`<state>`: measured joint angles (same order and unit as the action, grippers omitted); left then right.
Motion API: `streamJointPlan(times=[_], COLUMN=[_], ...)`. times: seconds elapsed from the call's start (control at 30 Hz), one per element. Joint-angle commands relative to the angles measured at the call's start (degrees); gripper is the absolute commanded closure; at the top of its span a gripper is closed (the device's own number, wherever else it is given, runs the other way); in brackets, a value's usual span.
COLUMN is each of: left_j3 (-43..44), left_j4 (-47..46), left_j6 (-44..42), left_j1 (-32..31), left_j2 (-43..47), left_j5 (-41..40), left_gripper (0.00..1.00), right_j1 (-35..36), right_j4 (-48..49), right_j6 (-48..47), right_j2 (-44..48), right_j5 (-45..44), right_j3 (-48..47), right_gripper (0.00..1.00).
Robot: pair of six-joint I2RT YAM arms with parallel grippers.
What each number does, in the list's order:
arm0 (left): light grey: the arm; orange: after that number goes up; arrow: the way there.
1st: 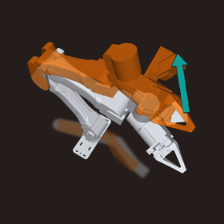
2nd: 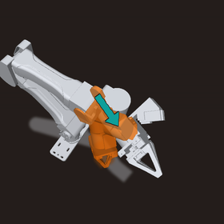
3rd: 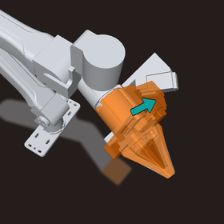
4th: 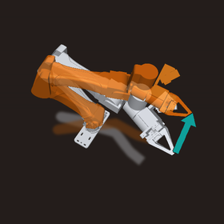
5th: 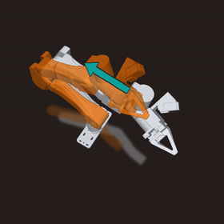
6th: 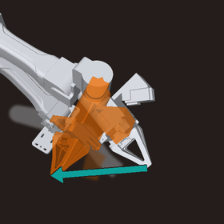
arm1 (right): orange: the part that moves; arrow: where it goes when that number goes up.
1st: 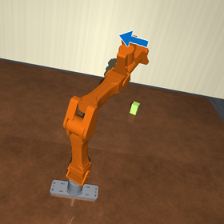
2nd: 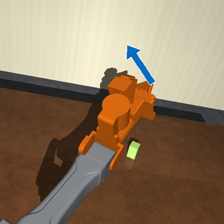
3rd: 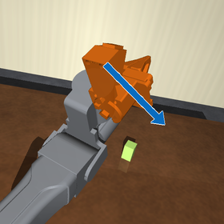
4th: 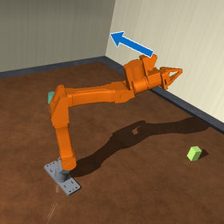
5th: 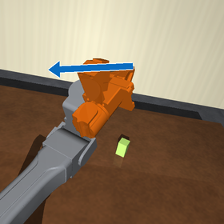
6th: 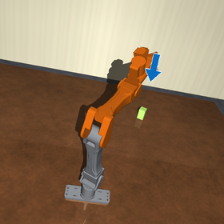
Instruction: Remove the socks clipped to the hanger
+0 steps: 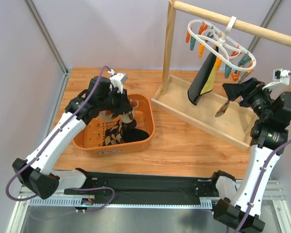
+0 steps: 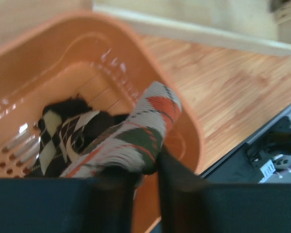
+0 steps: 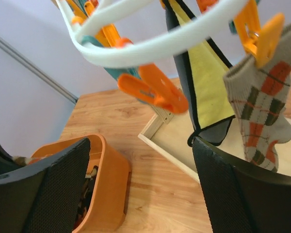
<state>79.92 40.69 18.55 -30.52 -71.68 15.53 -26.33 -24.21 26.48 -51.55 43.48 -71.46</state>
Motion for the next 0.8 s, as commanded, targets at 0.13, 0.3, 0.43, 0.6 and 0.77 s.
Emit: streamJointPlan(times=[0.13,0.3,0.43,0.6,0.77], left_j3=[-7.9,-6.8,-7.5,-11.0,-11.1], left_j4=[6.2,7.0,6.2,0.4,-1.8], left_j6=[0.1,0.3,-0.1,-1.4,0.0], left_j1=[4.4,4.4,4.4,4.4,4.3], left_j2=[-0.8,2.4,5.7,11.5,14.2], left_j5=[-9.8,-16.9,-16.0,-3.2,6.9], left_gripper=[0.33,0.09,0.03,0.05,0.09], right_j1=[0.1,0.2,2.5,8.7,11.0], right_j4=[-5.8,-8.1,-5.9,0.8,5.9], right_j6=[-1.3,-0.6,-2.0,-8.0,-10.1], right_j2=[3.8,4.1,4.5,4.8,1.2], right_j5=[-11.6,-20.7,-27.1,-34.9,-42.5], right_j3=[6.4,7.4,11.1,15.3,16.6], right_gripper=[0.11,0.11,0.11,0.11,0.14])
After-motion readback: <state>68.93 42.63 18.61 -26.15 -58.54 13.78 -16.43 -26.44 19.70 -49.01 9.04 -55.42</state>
